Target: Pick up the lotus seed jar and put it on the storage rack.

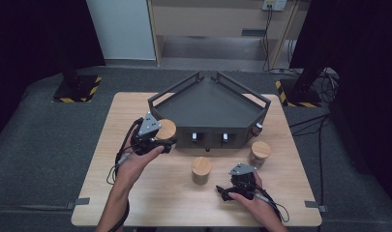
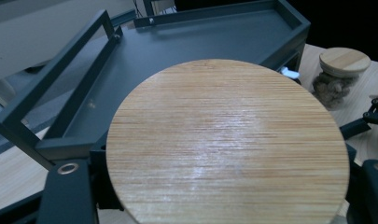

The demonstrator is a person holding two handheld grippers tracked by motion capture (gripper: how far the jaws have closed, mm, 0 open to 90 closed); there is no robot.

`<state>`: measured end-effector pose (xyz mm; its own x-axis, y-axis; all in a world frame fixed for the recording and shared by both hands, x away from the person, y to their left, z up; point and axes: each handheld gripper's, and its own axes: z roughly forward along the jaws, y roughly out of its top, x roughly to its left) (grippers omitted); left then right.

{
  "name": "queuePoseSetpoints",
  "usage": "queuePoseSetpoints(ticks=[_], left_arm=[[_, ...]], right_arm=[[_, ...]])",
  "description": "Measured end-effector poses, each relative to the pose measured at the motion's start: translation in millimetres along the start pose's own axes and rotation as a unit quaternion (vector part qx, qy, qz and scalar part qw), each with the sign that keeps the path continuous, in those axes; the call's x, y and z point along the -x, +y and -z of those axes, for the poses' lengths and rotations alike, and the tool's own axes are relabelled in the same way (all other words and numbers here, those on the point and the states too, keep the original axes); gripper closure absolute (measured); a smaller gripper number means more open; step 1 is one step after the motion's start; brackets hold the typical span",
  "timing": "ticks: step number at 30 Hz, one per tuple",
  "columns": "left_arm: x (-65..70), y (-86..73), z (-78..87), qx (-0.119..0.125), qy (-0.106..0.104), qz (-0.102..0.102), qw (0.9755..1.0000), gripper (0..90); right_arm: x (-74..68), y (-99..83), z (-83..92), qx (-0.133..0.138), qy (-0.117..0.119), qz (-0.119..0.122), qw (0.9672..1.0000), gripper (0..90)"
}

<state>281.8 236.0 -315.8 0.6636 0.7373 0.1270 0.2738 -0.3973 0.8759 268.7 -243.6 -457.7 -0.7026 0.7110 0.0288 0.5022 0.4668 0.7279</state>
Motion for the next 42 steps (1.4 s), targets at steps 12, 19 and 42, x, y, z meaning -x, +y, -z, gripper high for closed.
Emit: queuePoseSetpoints(ticks=[12, 19, 42], left_arm=[[-1.5, 16.2, -3.4, 0.010, -0.010, -0.014, 0.9998, 24.6], [-6.6, 23.9, -7.5, 0.016, -0.016, -0.015, 0.9996, 24.5], [-21.3, 39.6, -39.2, 0.033, -0.035, -0.011, 0.9988, 24.5]], right_arm=[[0.0, 0.0, 0.0, 0.000, 0.000, 0.000, 1.0000, 0.5], [0.0, -0.1, 0.0, 0.000, 0.000, 0.000, 1.0000, 0.5], [0.1, -0.1, 0.0, 0.000, 0.000, 0.000, 1.0000, 0.5]])
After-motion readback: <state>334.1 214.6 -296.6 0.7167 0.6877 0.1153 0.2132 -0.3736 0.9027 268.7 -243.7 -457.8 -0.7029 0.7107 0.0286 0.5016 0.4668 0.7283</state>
